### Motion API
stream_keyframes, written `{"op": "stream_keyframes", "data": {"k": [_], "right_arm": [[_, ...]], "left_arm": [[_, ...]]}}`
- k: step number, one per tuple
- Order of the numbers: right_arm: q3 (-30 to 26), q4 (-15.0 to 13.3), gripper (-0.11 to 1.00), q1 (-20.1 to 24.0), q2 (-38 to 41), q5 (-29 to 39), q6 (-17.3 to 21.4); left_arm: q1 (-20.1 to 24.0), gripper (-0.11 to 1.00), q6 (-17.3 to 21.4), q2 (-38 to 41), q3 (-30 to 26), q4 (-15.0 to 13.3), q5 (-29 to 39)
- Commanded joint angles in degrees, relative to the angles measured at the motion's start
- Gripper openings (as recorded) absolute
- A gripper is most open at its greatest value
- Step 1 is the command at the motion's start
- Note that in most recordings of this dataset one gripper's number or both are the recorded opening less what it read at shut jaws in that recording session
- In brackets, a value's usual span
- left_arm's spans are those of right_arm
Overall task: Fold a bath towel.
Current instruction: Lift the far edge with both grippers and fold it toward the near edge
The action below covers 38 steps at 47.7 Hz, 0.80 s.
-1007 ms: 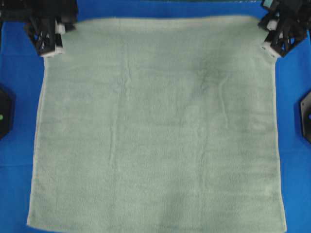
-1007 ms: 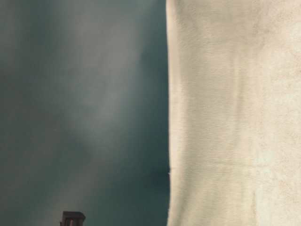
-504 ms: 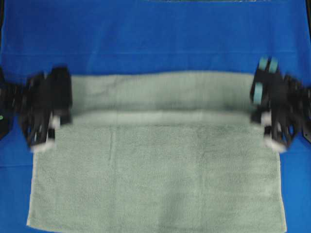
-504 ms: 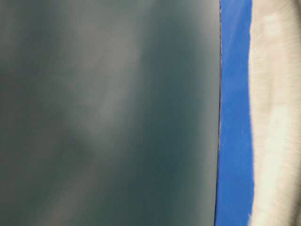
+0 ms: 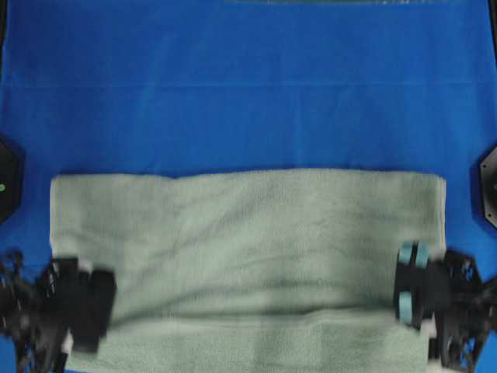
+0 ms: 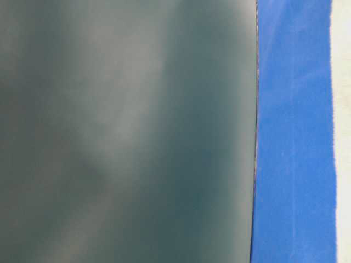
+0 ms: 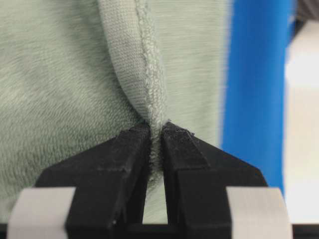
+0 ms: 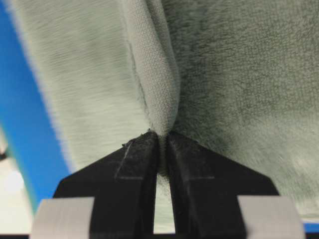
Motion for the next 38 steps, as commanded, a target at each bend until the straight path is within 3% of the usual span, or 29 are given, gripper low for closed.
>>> {"op": "stream_keyframes", "data": {"k": [1,16,35,38], "right_arm": [[-3.7,-0.1,0.08,2.5,2.5,-1.6,1.1],[-8.0,0.3,0.08,6.6,8.9,-2.9,5.6],[-9.0,0.2,0.08,10.2,12.1,-6.7,17.6],[-9.8,0.0,0.08,11.1,12.7,-6.2,20.0]], "left_arm": [[-1.8,0.05,-0.2,1.9,-3.3,0.1,-0.4],[-4.8,0.05,-0.4,7.6,-5.6,0.1,-1.4],[-5.0,0.06,-0.4,8.5,-4.3,-0.1,-6.2],[-5.0,0.18,-0.4,8.4,-4.0,-0.1,-6.0]]}}
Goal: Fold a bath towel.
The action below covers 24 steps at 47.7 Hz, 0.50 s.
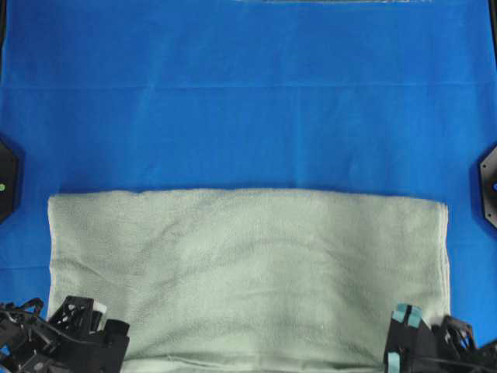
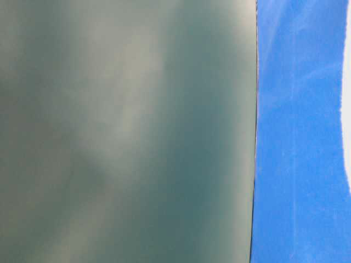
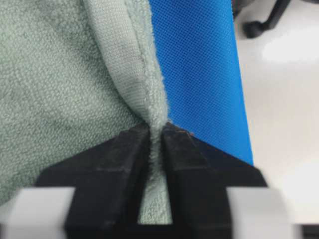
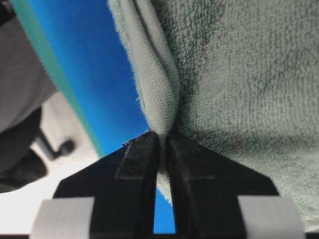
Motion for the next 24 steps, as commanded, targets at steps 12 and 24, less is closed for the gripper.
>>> {"op": "stream_keyframes", "data": {"k": [12,24], "right_arm": [[-4.3,-4.5,0.59,1.8,-0.2,7.6,3.3],[-5.8,-17.6,0.58,-0.4,-9.3,21.6,3.8]], "left_arm": [[0.4,0.66,0.4,-1.8,0.4,0.3,0.5],[3.4,0.65,1.9,-8.8,-1.6,3.3,12.8]]}}
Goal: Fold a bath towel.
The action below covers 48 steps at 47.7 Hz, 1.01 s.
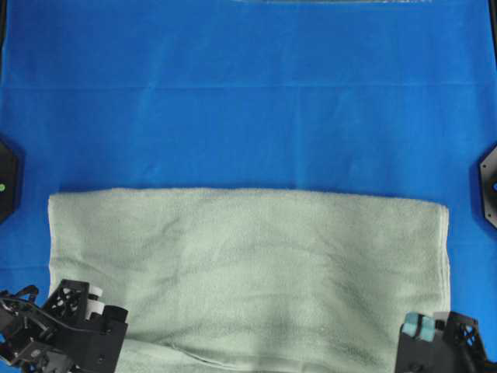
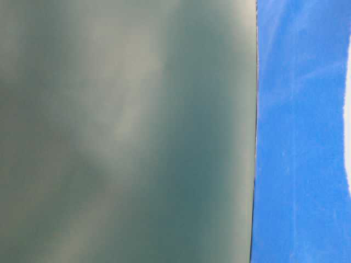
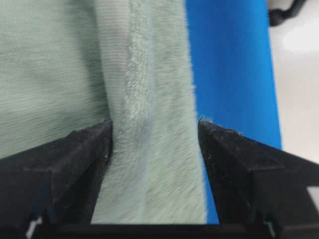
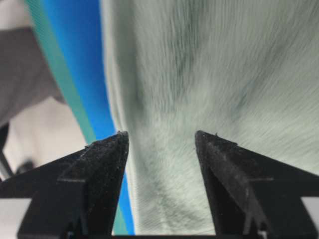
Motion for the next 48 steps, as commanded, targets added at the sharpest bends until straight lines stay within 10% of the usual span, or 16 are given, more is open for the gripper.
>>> {"op": "stream_keyframes", "data": {"k": [1,9,31,48], "right_arm": [[-0.7,-3.8,0.58,-1.2,-5.0,5.2,-0.1],[5.0,-5.9,0.58,-7.2,-11.5,12.5,-0.7],[19.8,-3.7,0.58,-25.9,-17.9,4.2,-13.8],[28.7,-4.0,0.58,-40.2,-10.5,-13.5,-21.9]], "left_arm": [[0.9,0.65,0.6,-4.1,-1.8,1.4,4.3],[3.5,0.65,1.8,-11.4,-1.7,6.0,10.6],[20.5,0.65,4.1,-16.6,9.8,12.7,11.6],[33.7,0.73,6.6,-10.7,20.5,14.6,-6.9]]}}
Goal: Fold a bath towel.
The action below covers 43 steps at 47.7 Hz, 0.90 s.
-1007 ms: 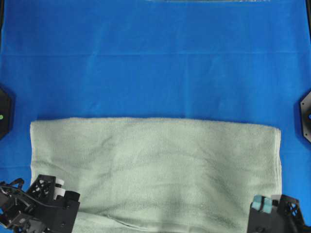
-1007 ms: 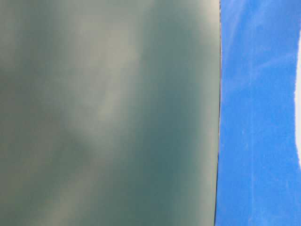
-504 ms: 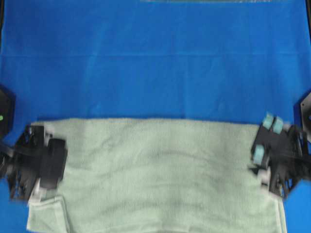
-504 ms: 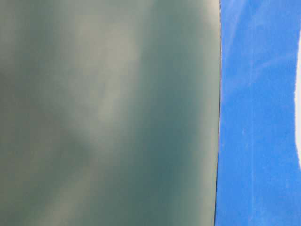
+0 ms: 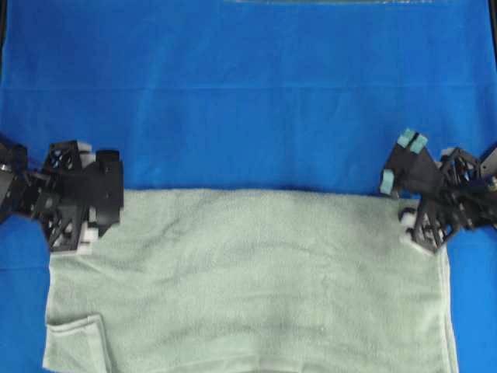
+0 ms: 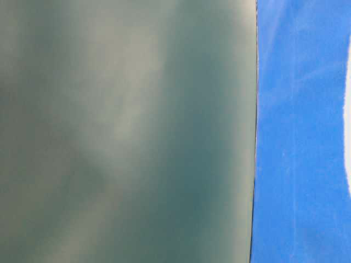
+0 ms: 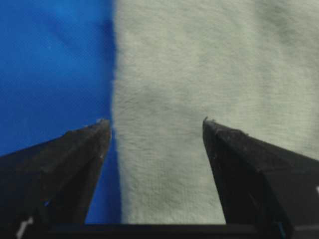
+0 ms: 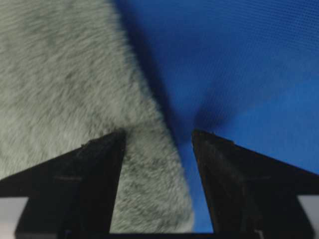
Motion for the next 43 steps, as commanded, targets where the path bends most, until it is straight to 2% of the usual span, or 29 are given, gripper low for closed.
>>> {"op": "stream_keyframes", "data": {"k": [1,6,15,18,24,27,34,39,43], "right_arm": [[0.9,-0.2,0.58,-1.9,1.5,-5.4,-0.7],[1.4,-0.2,0.58,-2.5,3.1,-7.6,-0.8],[1.1,0.0,0.55,-2.5,3.5,-7.1,-0.7],[1.1,0.0,0.46,-2.5,3.4,-7.1,-0.7],[1.1,0.0,0.13,-2.5,3.3,-7.4,-0.7],[0.6,-0.1,0.1,-2.5,3.1,-7.1,-0.7],[-2.2,-1.1,0.1,-2.8,0.3,-3.6,-0.8],[-5.8,-2.5,0.1,-2.8,-5.2,3.9,-1.0],[-8.4,-3.4,0.1,-2.7,-9.8,9.0,-2.9]], "left_arm": [[2.5,0.73,0.1,1.9,2.3,0.3,-5.5],[4.0,0.73,0.0,5.4,4.0,0.1,-8.4],[4.0,0.68,-0.4,7.2,1.9,-0.3,-8.3],[4.0,0.58,-0.4,7.7,1.4,-0.4,-8.1],[4.0,0.23,0.0,7.8,0.9,-1.2,-6.7],[4.0,0.14,0.1,7.6,0.4,-1.2,-5.7],[4.0,0.13,0.8,3.9,-2.1,-1.2,1.7],[4.0,0.13,1.2,-1.4,-5.4,-1.3,11.0],[3.4,0.13,1.2,-7.3,-8.6,-1.8,19.8]]}}
